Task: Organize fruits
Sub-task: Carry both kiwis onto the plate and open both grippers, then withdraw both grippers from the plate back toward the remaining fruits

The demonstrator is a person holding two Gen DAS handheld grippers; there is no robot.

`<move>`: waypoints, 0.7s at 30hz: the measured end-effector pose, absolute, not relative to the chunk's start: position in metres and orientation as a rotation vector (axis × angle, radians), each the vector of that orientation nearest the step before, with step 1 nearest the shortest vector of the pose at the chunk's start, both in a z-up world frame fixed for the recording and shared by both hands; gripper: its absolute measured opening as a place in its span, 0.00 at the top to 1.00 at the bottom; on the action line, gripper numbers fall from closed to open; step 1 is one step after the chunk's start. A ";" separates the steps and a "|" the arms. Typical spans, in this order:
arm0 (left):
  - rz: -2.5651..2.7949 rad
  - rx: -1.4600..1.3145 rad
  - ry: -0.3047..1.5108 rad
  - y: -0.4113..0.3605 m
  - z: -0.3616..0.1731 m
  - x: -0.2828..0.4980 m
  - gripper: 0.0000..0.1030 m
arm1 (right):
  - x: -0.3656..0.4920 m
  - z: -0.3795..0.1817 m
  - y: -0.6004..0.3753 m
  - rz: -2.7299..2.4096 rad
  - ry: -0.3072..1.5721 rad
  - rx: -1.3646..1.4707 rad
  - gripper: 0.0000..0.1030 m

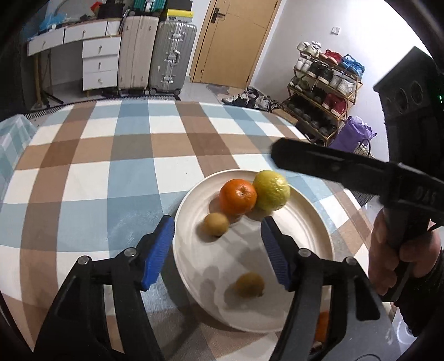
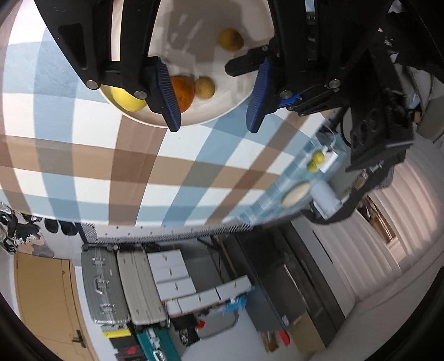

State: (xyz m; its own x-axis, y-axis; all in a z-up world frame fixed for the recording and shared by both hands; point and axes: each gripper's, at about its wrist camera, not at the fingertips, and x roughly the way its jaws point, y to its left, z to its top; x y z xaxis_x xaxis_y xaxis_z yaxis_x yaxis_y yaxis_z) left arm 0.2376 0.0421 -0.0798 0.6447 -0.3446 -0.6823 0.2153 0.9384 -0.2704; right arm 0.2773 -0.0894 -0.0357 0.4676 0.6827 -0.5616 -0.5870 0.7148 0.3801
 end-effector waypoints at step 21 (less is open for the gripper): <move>-0.217 -0.160 0.624 0.023 -0.004 0.097 0.01 | 0.121 0.005 -0.179 0.679 0.509 0.248 0.00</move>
State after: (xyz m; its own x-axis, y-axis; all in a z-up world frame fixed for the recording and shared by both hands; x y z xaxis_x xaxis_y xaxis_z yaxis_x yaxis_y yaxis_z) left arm 0.0970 0.0229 -0.0043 0.7903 -0.2487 -0.5601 0.1528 0.9650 -0.2130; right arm 0.1211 -0.1792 0.0048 0.6626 0.6532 -0.3664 -0.5349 0.7551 0.3790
